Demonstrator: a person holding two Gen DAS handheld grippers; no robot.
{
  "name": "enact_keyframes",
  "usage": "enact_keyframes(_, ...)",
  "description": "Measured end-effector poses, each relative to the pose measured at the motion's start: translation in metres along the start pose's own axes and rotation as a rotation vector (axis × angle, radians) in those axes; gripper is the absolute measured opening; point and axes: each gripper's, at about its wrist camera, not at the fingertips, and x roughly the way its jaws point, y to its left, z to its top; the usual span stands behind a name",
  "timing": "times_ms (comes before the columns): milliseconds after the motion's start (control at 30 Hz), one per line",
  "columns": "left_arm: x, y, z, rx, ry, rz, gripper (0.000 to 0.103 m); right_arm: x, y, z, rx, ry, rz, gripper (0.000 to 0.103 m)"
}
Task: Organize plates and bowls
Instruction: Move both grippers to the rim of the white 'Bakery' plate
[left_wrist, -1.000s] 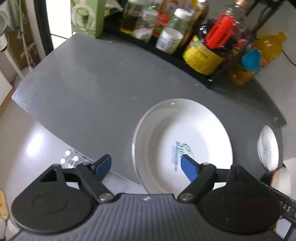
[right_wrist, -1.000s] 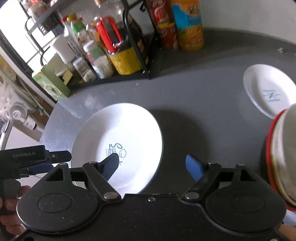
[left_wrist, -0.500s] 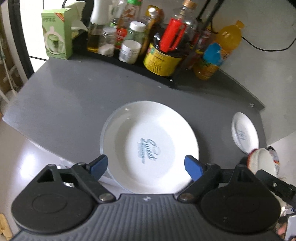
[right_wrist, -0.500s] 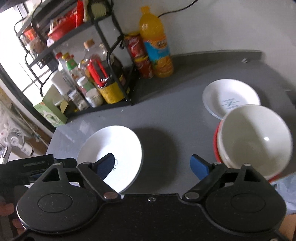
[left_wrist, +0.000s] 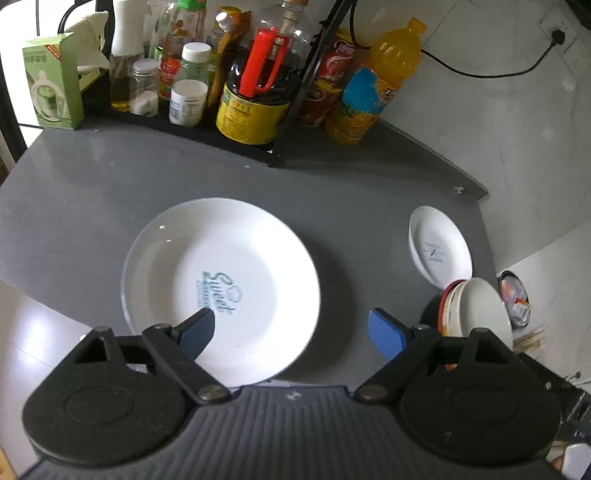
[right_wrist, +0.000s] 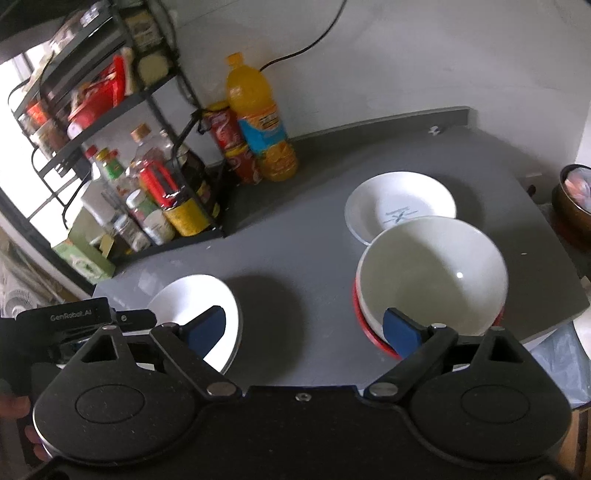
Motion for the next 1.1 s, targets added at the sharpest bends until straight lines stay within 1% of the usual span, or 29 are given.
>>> enact_keyframes(67, 0.004, -0.004, 0.002, -0.022, 0.015, 0.009, 0.089, 0.001, -0.008, 0.005, 0.011, 0.0, -0.007, 0.092)
enact_keyframes(133, 0.008, -0.01, 0.006, -0.019, 0.025, 0.003, 0.089, 0.002, -0.015, 0.01, 0.021, -0.004, -0.01, 0.092)
enact_keyframes(233, 0.012, -0.02, 0.014, -0.006, 0.006, 0.019, 0.089, 0.005, -0.027, 0.018, 0.03, -0.003, -0.018, 0.092)
enact_keyframes(400, 0.023, -0.033, 0.028, -0.031, 0.022, 0.019, 0.089, 0.011, -0.045, 0.031, 0.046, 0.004, -0.029, 0.092)
enact_keyframes(667, 0.046, -0.065, 0.05, -0.02, 0.026, 0.022, 0.089, 0.027, -0.075, 0.061, 0.055, 0.011, -0.054, 0.093)
enact_keyframes(933, 0.082, -0.094, 0.07, -0.027, 0.04, 0.012, 0.089, 0.053, -0.102, 0.094, 0.041, 0.035, -0.075, 0.093)
enact_keyframes(1100, 0.107, -0.111, 0.083, -0.055, 0.07, -0.004, 0.089, 0.08, -0.121, 0.117, 0.028, 0.057, -0.084, 0.092)
